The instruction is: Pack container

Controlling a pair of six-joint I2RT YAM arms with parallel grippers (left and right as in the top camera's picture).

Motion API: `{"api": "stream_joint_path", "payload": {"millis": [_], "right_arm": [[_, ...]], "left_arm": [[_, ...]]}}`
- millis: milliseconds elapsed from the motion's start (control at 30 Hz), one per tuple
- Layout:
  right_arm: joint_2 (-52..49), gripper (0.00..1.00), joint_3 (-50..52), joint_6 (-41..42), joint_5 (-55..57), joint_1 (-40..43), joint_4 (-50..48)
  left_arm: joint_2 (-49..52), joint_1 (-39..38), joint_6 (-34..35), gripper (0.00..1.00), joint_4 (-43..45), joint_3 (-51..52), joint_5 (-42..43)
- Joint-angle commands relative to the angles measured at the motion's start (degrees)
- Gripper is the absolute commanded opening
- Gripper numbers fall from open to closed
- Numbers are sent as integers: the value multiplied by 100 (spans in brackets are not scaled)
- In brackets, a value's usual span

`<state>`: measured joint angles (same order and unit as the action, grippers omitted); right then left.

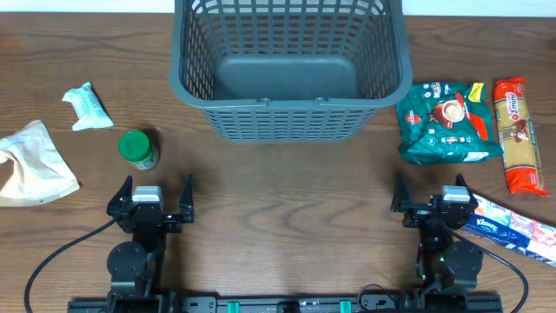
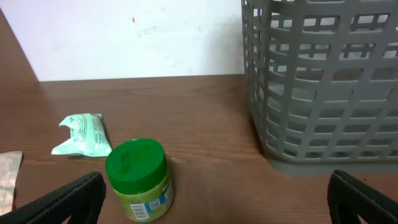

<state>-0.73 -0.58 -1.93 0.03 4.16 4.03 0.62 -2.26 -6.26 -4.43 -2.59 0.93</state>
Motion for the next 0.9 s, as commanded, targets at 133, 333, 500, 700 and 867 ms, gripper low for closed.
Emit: {"api": "stream_joint_path", "payload": {"millis": [133,333,500,700,867], "right_arm": [[35,99,26,-48,59,-83,9],[35,99,26,20,39,-83,9],[35,99,26,299,13,-83,9],[35,99,26,774,15,-83,0],[31,99,-17,769,33,-83,22]], "left_arm": [[-39,15,-59,99,-83,175,-46],[-39,15,-59,99,-83,175,-46],[-39,15,-59,99,-83,175,-46],[-39,15,-59,99,-83,175,-46],[-39,15,-59,99,-83,175,-46]]}}
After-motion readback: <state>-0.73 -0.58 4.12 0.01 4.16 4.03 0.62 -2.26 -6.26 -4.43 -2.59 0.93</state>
